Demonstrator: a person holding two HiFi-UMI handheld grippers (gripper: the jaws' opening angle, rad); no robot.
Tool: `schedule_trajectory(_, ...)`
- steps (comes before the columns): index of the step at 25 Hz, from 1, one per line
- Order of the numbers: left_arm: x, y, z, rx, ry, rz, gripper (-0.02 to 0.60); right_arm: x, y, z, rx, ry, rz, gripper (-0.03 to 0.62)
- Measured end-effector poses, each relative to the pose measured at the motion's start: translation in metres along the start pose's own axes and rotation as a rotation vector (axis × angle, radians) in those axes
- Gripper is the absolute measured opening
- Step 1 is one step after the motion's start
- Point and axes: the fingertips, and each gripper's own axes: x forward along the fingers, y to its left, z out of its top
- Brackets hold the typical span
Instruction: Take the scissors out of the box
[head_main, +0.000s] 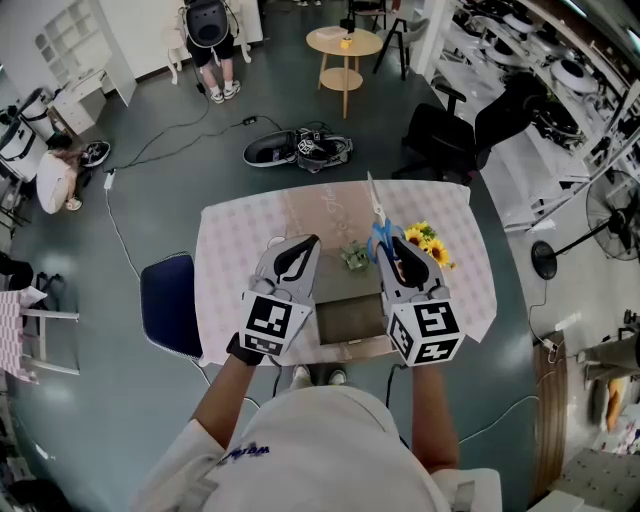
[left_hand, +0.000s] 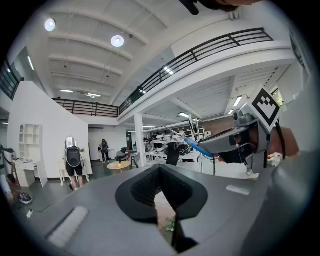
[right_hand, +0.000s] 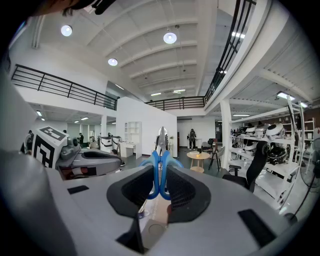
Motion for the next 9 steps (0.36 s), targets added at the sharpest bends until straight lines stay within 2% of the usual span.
schedule_trajectory(9,0.0003,-0.0060,0.0014,-0.003,0.006,-0.007,0.003,-0.0069,-0.0044,-0.0015,0.007,0.002,-0.003,0.087)
